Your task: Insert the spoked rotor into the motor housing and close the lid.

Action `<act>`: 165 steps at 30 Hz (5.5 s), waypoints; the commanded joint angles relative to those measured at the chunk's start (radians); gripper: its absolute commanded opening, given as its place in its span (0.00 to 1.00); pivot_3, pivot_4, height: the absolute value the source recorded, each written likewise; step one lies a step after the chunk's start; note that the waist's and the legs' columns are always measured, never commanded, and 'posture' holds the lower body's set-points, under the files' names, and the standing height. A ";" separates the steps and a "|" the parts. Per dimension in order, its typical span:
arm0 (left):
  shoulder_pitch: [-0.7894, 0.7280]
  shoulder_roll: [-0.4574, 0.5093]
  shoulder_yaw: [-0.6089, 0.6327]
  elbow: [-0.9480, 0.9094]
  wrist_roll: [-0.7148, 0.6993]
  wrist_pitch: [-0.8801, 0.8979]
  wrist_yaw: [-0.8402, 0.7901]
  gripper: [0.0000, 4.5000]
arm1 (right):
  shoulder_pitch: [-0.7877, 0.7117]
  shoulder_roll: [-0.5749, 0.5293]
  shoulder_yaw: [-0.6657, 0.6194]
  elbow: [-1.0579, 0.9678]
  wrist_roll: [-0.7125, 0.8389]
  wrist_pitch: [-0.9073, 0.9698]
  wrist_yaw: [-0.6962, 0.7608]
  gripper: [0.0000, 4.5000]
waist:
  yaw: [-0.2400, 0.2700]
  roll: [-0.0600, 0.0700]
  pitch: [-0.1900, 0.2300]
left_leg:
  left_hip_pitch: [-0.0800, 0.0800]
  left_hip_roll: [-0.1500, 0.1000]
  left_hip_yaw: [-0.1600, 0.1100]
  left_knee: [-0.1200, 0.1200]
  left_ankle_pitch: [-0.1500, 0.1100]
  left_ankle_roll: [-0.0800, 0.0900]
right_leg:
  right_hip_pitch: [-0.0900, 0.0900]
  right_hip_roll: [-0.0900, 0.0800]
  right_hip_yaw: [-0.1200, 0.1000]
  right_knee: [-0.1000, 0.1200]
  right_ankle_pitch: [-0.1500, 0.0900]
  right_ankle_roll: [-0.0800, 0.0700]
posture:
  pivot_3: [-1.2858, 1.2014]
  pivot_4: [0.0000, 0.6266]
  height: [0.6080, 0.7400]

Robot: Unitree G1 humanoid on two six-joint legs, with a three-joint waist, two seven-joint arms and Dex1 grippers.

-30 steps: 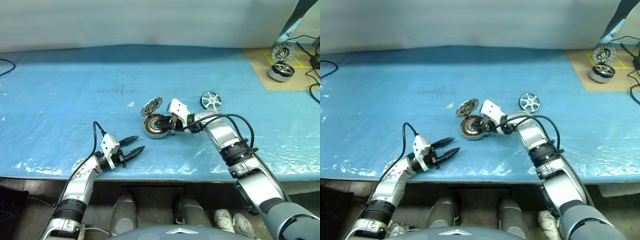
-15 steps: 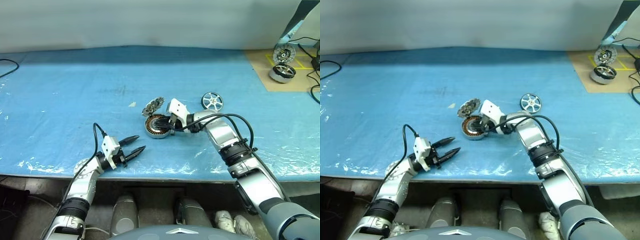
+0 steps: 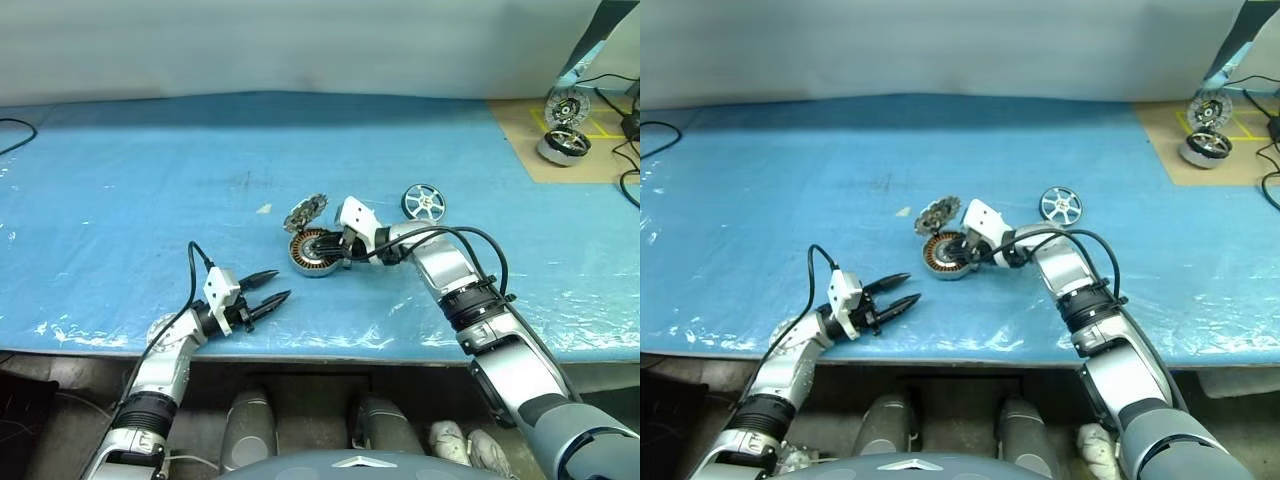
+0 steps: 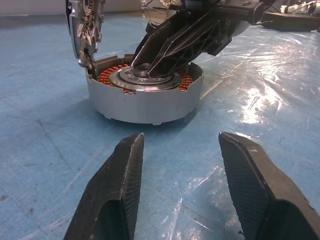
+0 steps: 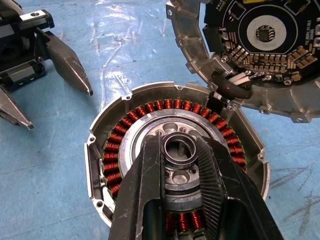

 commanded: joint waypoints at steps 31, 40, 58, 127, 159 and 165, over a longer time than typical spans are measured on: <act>0.047 0.030 0.010 -0.151 -0.019 0.100 0.028 0.56 | -0.019 0.016 -0.067 -0.085 0.075 0.067 0.024 1.00 | 0.000 -0.001 0.000 | -0.009 0.000 0.000 0.001 0.000 0.000 | -0.008 0.000 0.000 0.000 0.000 0.000 | 0.52 0.24 1.00; 0.080 0.044 0.009 -0.288 -0.039 0.188 0.066 0.56 | 0.001 0.009 -0.079 -0.151 0.120 0.106 0.047 0.41 | 0.000 -0.001 0.001 | -0.011 0.000 0.000 0.001 0.000 0.000 | -0.010 0.001 -0.001 0.000 0.000 0.000 | 0.52 0.24 1.00; 0.033 0.047 -0.009 -0.373 -0.040 0.305 0.122 0.56 | -0.002 0.052 -0.027 0.000 0.040 0.063 -0.041 0.00 | -0.001 -0.001 0.001 | -0.011 0.000 0.000 0.002 0.000 0.000 | -0.010 0.001 -0.002 0.001 0.000 0.000 | 0.52 0.24 1.00; -0.043 0.022 0.010 -0.075 -0.020 0.125 0.002 0.56 | 0.086 -0.019 0.087 0.062 -0.091 -0.061 -0.065 0.00 | 0.000 -0.003 -0.001 | 0.000 0.000 0.000 0.002 0.000 0.000 | 0.003 0.000 -0.004 0.000 0.000 0.000 | 0.52 0.24 1.00; 0.024 0.025 -0.035 -0.411 -0.041 0.355 0.128 0.56 | 0.070 -0.107 -0.190 -0.248 0.197 0.299 -0.106 0.00 | 0.000 -0.004 -0.002 | -0.015 0.000 0.000 0.003 0.000 -0.001 | -0.011 0.000 -0.005 0.000 0.002 0.003 | 0.52 0.24 1.00; 0.009 0.018 -0.029 -0.326 -0.034 0.303 0.113 0.56 | 0.052 -0.182 -0.161 -0.282 0.095 0.299 -0.191 0.00 | -0.001 -0.004 -0.002 | -0.014 0.000 0.000 0.003 0.001 -0.001 | -0.010 0.001 -0.004 0.000 0.003 0.004 | 0.52 0.24 1.00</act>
